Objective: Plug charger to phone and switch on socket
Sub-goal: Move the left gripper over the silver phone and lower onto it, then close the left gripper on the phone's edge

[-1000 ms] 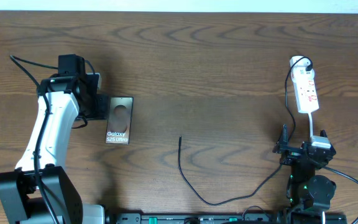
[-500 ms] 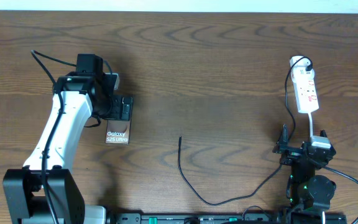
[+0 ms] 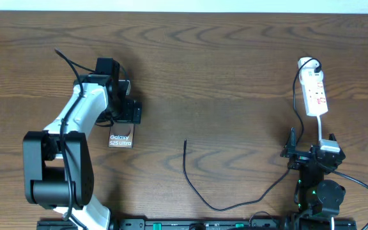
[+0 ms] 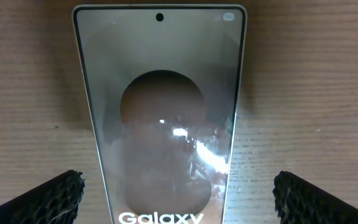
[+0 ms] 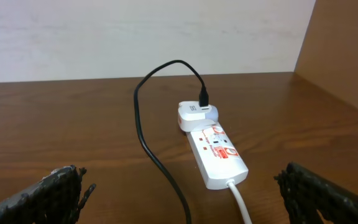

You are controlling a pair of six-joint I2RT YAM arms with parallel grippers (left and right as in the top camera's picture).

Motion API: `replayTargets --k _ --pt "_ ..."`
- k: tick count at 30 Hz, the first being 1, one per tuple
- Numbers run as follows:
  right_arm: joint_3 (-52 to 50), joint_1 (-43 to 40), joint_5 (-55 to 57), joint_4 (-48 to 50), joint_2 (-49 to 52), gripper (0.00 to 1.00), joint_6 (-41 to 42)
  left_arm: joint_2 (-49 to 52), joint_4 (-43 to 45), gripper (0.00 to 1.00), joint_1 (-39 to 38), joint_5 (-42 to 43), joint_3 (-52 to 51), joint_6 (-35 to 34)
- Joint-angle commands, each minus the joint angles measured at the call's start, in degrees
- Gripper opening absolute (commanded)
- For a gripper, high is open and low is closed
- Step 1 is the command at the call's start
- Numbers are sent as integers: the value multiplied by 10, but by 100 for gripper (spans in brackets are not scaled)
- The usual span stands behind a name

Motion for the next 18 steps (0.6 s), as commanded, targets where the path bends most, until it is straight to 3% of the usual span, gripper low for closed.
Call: replayTargets --k 1,18 --pt "-1 1 5 -2 -2 99 -5 7 7 98 -1 -8 9 -6" --pt "-1 1 5 -2 -3 99 -5 38 20 98 -1 -36 9 -6"
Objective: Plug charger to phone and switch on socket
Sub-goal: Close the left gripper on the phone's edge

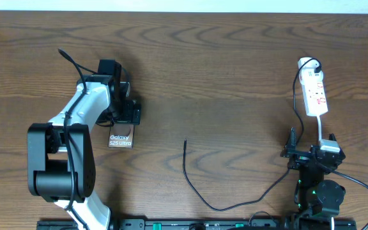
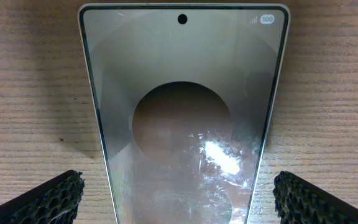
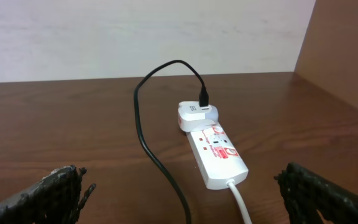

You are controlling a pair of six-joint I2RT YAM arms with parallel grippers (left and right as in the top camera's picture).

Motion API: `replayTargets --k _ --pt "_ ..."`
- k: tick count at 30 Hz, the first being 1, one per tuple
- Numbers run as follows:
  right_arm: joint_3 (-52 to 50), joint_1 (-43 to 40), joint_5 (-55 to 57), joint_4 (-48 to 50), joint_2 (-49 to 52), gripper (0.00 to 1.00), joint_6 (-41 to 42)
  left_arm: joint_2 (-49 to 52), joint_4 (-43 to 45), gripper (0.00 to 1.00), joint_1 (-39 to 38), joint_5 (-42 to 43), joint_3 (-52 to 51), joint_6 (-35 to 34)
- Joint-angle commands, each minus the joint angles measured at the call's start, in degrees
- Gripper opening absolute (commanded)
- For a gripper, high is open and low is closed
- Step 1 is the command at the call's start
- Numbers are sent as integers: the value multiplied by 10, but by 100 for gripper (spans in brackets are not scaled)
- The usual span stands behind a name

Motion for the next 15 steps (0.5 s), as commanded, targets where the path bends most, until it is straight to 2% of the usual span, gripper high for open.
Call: replayTargets --k 1,7,15 --pt "-1 1 5 -2 -3 99 -5 8 8 98 -1 -7 7 -4" --pt "-1 1 5 -2 -3 99 -5 8 60 98 -1 -7 -40 -4" --pt "-1 1 5 -2 -3 99 -5 8 76 98 -1 -7 -66 -4"
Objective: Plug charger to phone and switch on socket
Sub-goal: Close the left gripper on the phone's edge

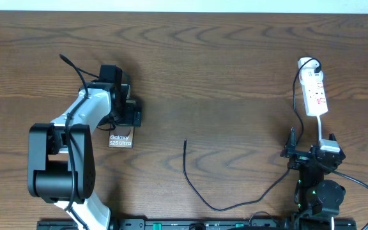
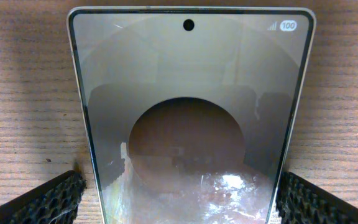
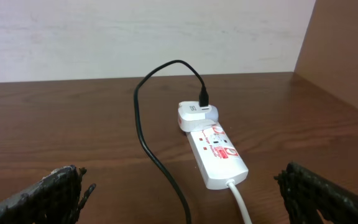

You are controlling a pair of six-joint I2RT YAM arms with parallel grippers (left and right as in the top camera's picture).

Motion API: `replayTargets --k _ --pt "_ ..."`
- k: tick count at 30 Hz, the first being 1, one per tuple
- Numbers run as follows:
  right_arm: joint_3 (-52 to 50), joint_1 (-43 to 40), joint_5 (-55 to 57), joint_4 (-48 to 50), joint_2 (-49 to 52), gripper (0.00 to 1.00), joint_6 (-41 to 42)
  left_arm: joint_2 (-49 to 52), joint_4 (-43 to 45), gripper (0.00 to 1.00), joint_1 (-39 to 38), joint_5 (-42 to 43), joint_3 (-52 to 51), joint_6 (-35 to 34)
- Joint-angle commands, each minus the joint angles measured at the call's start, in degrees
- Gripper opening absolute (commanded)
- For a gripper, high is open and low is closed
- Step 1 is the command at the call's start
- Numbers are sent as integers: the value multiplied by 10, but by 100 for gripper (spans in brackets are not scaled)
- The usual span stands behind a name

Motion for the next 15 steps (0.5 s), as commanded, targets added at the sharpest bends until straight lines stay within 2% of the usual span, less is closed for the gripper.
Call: replayTargets --k 1,15 --pt "-1 1 5 -2 -3 99 -5 11 1 98 0 -3 -16 -1" --pt "-1 1 5 -2 -3 99 -5 11 -21 98 0 -3 -17 -1"
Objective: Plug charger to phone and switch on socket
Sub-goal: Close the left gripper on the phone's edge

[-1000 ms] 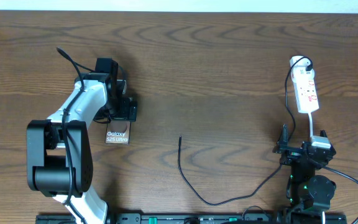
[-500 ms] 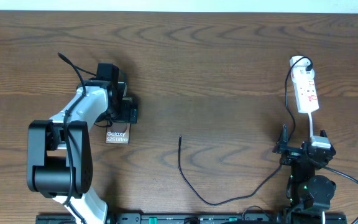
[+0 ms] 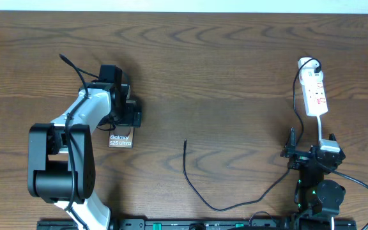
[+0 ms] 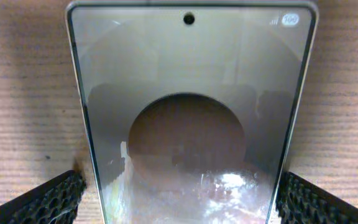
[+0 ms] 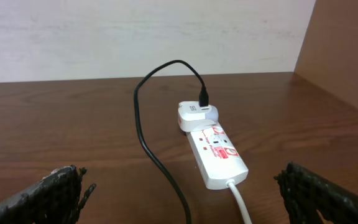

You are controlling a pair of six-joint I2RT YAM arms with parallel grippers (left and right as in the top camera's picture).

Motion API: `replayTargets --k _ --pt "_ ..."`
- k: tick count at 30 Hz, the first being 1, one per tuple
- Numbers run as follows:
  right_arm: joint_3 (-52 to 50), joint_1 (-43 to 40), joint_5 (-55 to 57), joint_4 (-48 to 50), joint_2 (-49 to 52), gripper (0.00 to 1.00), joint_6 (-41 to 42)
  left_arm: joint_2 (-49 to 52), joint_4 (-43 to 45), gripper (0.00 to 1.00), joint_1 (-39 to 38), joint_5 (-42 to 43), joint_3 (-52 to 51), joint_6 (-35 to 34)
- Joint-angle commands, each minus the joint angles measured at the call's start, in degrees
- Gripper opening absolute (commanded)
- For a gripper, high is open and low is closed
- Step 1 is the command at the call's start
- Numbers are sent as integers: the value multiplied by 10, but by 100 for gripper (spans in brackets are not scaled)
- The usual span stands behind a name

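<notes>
The phone lies face up on the wooden table, its "Galaxy S25 Ultra" screen showing below the left arm. My left gripper is open and low over it, one finger on each side of the phone's edges. The white power strip lies at the far right, with a white adapter plugged into its far end. The black charger cable runs from the adapter; its loose end lies mid-table. My right gripper is open, short of the strip.
The strip's white mains lead runs back between the right fingers. A brown side wall stands to the right of the strip. The black cable loops along the table's front edge.
In the left wrist view the phone sits slightly larger and its top edge is nearer the frame's top: the left gripper is a little closer to it. The right arm has not moved.
At first the phone lay off to the left in the left wrist view, small, with the open fingers well clear of it. Then it was centred between them, then larger. Now it nearly spans the gap between the fingers. The right gripper, cable and strip stayed put.
</notes>
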Motion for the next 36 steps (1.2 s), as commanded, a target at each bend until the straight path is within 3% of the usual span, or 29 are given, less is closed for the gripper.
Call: replayTargets --k 1,11,16,36 --pt "-1 1 5 -2 -3 99 -5 11 -13 98 0 -3 -17 -1" --pt "-1 1 5 -2 -3 99 -5 11 -12 99 0 -3 -17 -1" --pt "-1 1 5 -2 -3 99 -5 11 -12 88 0 -3 -17 -1" --pt "-1 1 5 -2 -2 99 -5 11 -12 84 0 -3 -20 -1"
